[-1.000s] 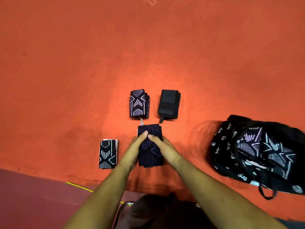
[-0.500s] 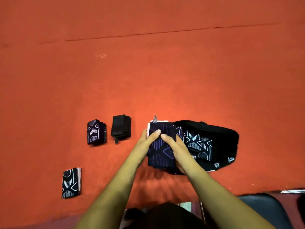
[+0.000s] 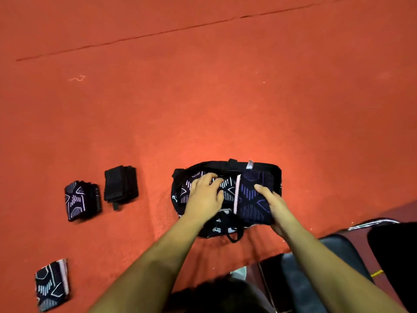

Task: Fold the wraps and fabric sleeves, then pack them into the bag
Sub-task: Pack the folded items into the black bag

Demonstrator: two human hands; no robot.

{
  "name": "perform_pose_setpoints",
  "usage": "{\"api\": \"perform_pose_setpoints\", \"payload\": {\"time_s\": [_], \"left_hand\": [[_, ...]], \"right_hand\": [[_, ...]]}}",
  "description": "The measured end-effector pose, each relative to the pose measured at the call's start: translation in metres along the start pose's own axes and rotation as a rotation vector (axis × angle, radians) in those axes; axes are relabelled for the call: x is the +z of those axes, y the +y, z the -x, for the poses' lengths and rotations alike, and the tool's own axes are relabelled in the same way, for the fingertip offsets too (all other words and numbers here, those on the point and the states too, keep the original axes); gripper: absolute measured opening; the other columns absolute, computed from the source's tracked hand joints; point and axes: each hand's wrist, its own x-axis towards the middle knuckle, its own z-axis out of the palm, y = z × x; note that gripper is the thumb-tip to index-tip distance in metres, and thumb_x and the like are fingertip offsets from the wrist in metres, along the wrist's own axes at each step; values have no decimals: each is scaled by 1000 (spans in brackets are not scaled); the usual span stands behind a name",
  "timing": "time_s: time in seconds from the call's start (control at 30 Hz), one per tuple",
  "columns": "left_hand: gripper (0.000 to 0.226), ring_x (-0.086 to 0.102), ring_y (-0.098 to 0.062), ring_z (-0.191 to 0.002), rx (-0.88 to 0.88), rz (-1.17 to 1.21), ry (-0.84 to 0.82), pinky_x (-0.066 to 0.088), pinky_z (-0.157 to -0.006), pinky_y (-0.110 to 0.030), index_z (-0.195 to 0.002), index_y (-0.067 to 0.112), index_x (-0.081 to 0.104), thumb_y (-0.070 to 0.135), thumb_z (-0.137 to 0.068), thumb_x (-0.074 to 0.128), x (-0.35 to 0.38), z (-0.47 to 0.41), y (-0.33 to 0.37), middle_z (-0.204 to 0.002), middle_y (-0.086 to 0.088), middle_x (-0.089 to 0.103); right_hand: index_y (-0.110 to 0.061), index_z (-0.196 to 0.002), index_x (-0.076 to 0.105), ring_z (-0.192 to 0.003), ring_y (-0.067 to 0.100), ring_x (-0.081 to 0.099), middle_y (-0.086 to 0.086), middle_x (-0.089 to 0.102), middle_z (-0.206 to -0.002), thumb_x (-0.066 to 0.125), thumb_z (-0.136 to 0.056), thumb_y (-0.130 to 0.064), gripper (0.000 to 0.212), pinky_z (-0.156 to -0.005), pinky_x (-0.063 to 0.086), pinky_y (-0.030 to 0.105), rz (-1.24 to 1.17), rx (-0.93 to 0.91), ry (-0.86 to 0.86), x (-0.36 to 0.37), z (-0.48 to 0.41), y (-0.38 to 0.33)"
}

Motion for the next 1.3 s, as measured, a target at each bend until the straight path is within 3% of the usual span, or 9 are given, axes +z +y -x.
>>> {"api": "perform_pose_setpoints", "payload": {"time_s": [0.17, 0.27, 0.33, 0.47, 0.6, 0.83, 0.93, 1.07, 1.3], "left_hand": [[59, -17, -26, -152, 21, -417, -355, -14, -117, -60, -155, 45, 11, 58, -101, 30, 33, -24, -17, -166, 0, -14], [61, -26, -25, -149, -29, -436, -456, -15, -115, -64, -154, 48, 4, 65, -99, 24, 45, -26, -31, -162, 1, -26], [60, -28, -23, -148, -37, -427, -456, -13, -115, -65, -154, 49, 4, 66, -99, 23, 49, -24, -35, -162, 0, -27], [61, -27, -23, -149, -24, -411, -431, -10, -116, -66, -154, 47, 4, 64, -99, 24, 51, -20, -36, -163, -1, -26], [60, -27, -21, -149, -25, -382, -444, -14, -116, -64, -155, 47, 2, 62, -100, 24, 50, -18, -38, -161, -1, -29], [60, -25, -19, -149, -15, -346, -423, -17, -114, -63, -154, 48, 3, 62, -100, 25, 53, -15, -44, -161, 0, -28], [63, -24, -19, -150, -14, -364, -430, -17, -114, -63, -153, 49, 0, 67, -94, 10, 54, -15, -47, -160, 0, -30], [66, -25, -19, -149, -1, -362, -434, -19, -113, -63, -153, 50, 0, 69, -91, 6, 58, -16, -46, -158, 2, -32], [62, -25, -16, -149, -14, -283, -424, -21, -114, -59, -153, 50, 3, 64, -99, 28, 52, -14, -43, -162, 2, -27]], "right_hand": [[-12, -115, 69, -99, 31, 71, 12, 74, -107, 81, -65, -47, 63, -93, 55, 50, 90, 132, -32, -6, -41, 16], [-12, -112, 71, -98, 30, 72, 12, 75, -106, 76, -79, -40, 44, -92, 55, 46, 113, 199, -61, -17, -60, 19], [-12, -106, 72, -94, 29, 73, 12, 75, -102, 72, -84, -36, 33, -90, 56, 45, 149, 195, -52, -25, -69, 17], [-11, -106, 69, -88, 24, 74, 7, 76, -96, 80, -63, -53, 62, -85, 58, 42, 329, 79, -26, -26, -81, 14], [-9, -105, 71, -88, 27, 74, 12, 76, -98, 78, -80, -36, 38, -83, 58, 40, 206, 110, -28, -19, -90, 18], [-15, -108, 67, -81, 19, 74, 4, 76, -93, 82, -78, -30, 37, -74, 58, 34, 268, -1, 92, -17, -105, 17], [-17, -110, 67, -84, 17, 73, 4, 75, -97, 78, -82, -26, 32, -70, 57, 28, 273, -15, 43, -15, -103, 20], [-22, -120, 61, -96, 14, 70, -2, 72, -109, 75, -84, -39, 42, -90, 56, 35, 494, 23, 40, -21, -103, 31], [-13, -129, 52, -113, 22, 59, 5, 60, -125, 69, -86, -45, 57, -91, 44, 30, 748, -81, 203, -2, -93, 20]]}}
